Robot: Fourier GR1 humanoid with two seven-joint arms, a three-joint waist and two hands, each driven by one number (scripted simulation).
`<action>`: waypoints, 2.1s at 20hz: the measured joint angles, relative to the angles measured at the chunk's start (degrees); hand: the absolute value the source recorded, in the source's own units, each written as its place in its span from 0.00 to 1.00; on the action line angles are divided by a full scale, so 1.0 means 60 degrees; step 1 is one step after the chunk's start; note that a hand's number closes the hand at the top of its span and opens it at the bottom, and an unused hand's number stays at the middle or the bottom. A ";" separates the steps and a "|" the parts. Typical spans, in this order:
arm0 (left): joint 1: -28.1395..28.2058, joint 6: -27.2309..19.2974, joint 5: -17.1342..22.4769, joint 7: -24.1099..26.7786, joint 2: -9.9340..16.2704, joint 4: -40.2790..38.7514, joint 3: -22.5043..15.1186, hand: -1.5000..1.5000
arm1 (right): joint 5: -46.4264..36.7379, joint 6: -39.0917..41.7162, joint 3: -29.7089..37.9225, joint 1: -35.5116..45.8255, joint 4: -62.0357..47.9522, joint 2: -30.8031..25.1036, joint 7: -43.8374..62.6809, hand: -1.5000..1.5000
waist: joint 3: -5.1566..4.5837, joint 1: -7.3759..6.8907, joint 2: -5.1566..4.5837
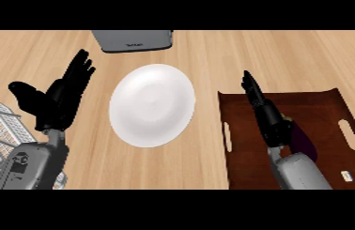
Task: Pick the eggplant from the tray and place it in the plate
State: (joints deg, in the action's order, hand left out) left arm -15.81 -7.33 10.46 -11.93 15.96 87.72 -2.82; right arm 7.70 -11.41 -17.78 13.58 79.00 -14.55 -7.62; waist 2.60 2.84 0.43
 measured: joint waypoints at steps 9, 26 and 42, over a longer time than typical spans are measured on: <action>-0.0343 0.0320 -0.0587 0.0516 0.0574 0.0412 -0.0128 0.50 | -0.1921 0.1691 -0.1678 0.0917 -0.0314 -0.1708 0.0576 1.00 | -0.0499 -0.0636 0.0042; 0.0068 0.1065 -0.0336 0.0907 0.0539 0.0824 0.0412 0.50 | -0.2551 -0.0091 -0.0458 -0.1213 0.0884 -0.2005 -0.0675 0.00 | -0.0419 -0.0388 -0.0040; -0.0021 0.1099 -0.0608 0.0998 0.0393 0.0669 0.0425 0.50 | -0.3369 0.5344 -0.1469 0.0688 0.2710 -0.5429 0.6936 0.00 | -0.0452 -0.0523 -0.0050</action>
State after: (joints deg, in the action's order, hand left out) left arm -15.94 -0.73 6.82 -5.94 18.32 91.73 -0.27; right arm -12.51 20.65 -26.60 17.71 95.26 -47.12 34.00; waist -0.12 -0.29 0.13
